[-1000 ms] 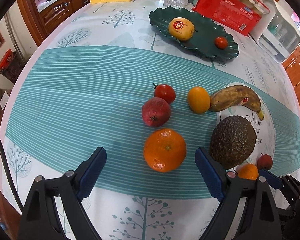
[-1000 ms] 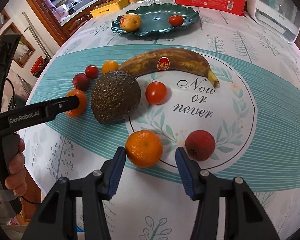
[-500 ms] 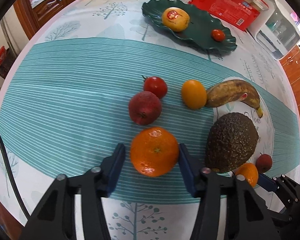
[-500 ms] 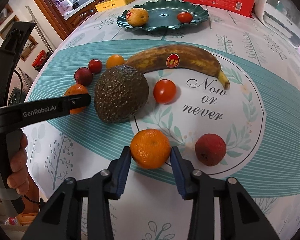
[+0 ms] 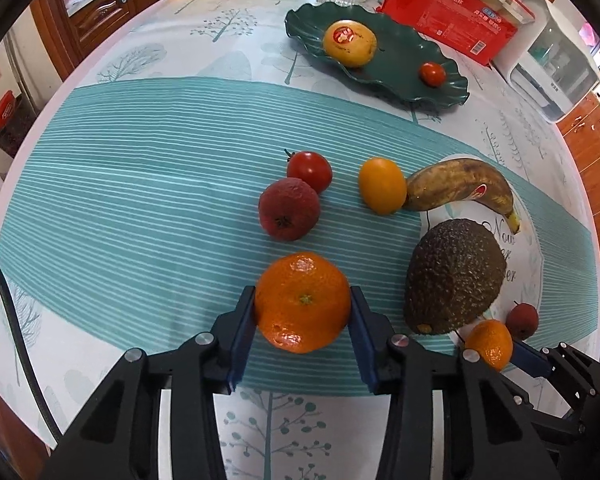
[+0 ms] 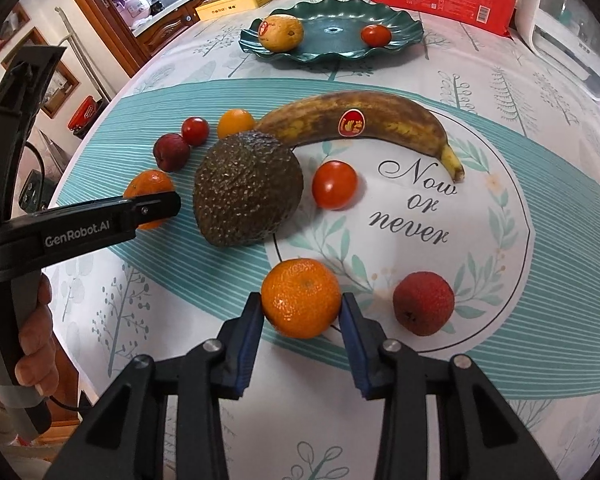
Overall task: Organize fruits
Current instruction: 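Grasp a mandarin with the left gripper while the right gripper grasps another mandarin, then carry both mandarins onto the green plate and open both grippers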
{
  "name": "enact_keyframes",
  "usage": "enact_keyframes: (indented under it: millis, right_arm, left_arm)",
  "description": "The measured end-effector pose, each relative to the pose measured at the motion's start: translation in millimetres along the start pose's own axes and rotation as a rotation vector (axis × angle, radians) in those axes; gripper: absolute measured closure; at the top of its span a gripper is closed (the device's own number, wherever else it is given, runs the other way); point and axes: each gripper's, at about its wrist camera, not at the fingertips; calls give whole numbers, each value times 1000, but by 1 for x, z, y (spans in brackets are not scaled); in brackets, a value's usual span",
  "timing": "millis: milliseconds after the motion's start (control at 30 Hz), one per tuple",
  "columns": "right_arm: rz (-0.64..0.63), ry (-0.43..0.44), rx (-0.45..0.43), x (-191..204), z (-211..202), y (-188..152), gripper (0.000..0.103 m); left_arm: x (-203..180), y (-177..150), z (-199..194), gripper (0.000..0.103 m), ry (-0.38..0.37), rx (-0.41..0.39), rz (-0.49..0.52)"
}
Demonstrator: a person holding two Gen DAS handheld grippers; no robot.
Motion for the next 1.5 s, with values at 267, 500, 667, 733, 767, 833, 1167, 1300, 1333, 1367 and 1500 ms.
enact_keyframes:
  millis: [267,500,667,733,767,833,1167,1300,1333,1367,1500]
  right_arm:
    - [-7,24,-35,10,-25,7,65]
    - [-21,38,-114,15,-70,31,65]
    - [-69,25,-179,22,-109,61,65]
    - [-79,28,-200,23,-124,74,65]
    - [-84,29,-212,23,-132,81,65]
    - [-97,18,-240,23,-150,98,65]
    - [-130,-26,-345,15,-224,185,65]
    - [-133,-47,-375,9,-238,218,65]
    - [-132,-44,-374,7,-238,227,65]
    - [-131,-41,-371,6,-238,234,65]
    - [-126,-51,-360,2,-224,258,65]
  left_arm:
    - [-10,-5,-32,61,5,-9,28]
    - [-23,10,-70,61,29,-37,83]
    - [-31,34,-104,61,52,-108,128]
    - [-33,47,-119,60,69,-143,145]
    - [-34,53,-125,60,71,-158,149]
    - [-35,70,-141,60,74,-194,156]
    - [-31,145,-203,60,74,-312,156]
    - [-35,169,-212,60,85,-328,168]
    - [-38,175,-212,60,91,-329,173]
    - [-40,181,-210,60,99,-329,179]
    - [-48,206,-197,60,124,-318,192]
Point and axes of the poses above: each gripper's, at about its wrist camera, not at the fingertips, and z roughly the way its jaws point, x to its left, y to its top, and after that the axes turned 5 degrees about z, right-handed
